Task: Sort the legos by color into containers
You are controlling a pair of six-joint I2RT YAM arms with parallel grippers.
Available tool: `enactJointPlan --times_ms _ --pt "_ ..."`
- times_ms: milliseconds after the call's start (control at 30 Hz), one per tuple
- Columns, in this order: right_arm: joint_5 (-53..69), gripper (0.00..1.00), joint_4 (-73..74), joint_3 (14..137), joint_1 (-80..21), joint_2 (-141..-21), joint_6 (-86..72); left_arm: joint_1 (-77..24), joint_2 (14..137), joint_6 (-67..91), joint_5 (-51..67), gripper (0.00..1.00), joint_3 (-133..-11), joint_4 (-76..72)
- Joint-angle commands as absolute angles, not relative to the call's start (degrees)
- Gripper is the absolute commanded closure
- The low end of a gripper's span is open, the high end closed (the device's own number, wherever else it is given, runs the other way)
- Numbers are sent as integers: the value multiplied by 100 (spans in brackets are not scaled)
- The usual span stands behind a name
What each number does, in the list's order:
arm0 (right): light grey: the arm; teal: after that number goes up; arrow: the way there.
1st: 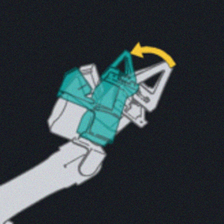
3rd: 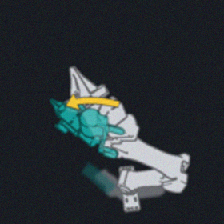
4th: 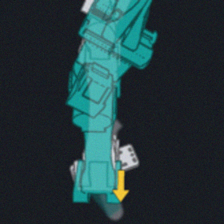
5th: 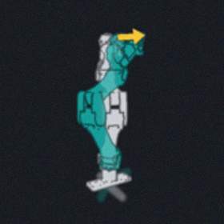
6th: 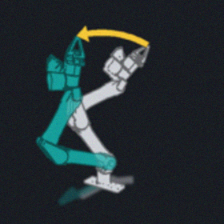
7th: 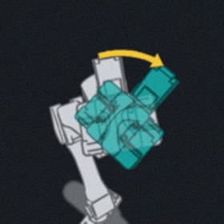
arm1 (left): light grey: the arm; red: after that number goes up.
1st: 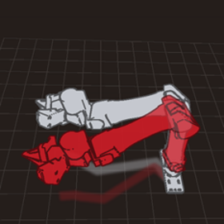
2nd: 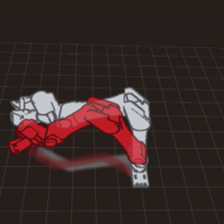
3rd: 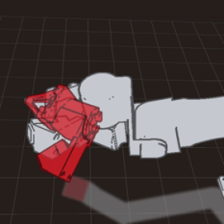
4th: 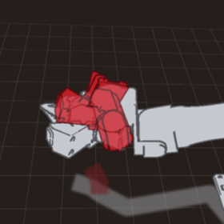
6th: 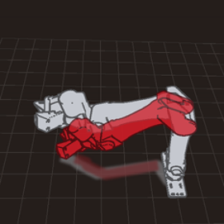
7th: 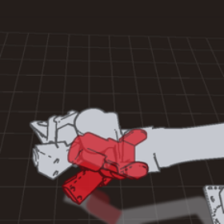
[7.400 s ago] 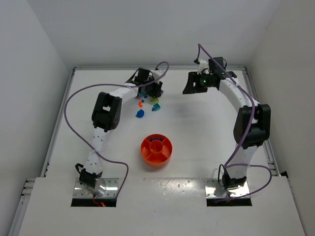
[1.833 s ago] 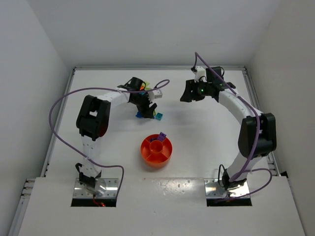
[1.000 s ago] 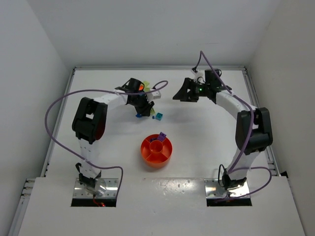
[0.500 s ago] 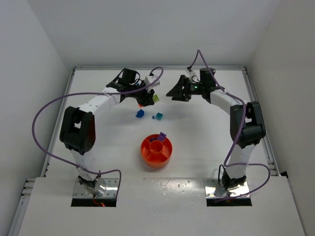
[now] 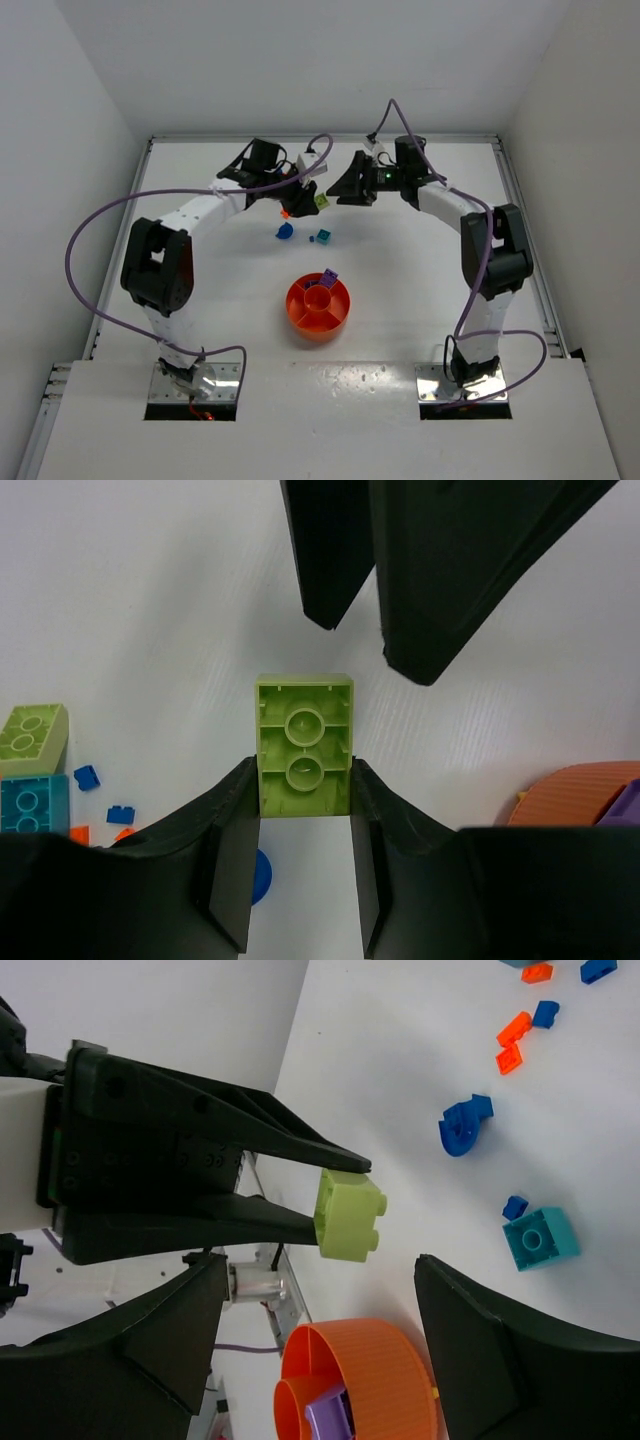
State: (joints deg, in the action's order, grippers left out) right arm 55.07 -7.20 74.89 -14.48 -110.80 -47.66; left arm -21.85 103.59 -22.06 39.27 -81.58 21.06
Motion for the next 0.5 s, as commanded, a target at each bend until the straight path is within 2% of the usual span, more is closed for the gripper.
enactJointPlan --times_ms 0,333,467 --pt "5687 24 -940 7717 -1459 -11127 -4799 -2294 9984 -2101 4184 74 -8209 1854" --pt "5792 34 -1177 7770 -1564 -11232 -4852 -2399 9932 -2048 4236 74 -8209 1802" --pt "5915 42 -1283 7822 -1617 -11285 -4904 -2399 9932 -2048 4236 74 -8209 1802"
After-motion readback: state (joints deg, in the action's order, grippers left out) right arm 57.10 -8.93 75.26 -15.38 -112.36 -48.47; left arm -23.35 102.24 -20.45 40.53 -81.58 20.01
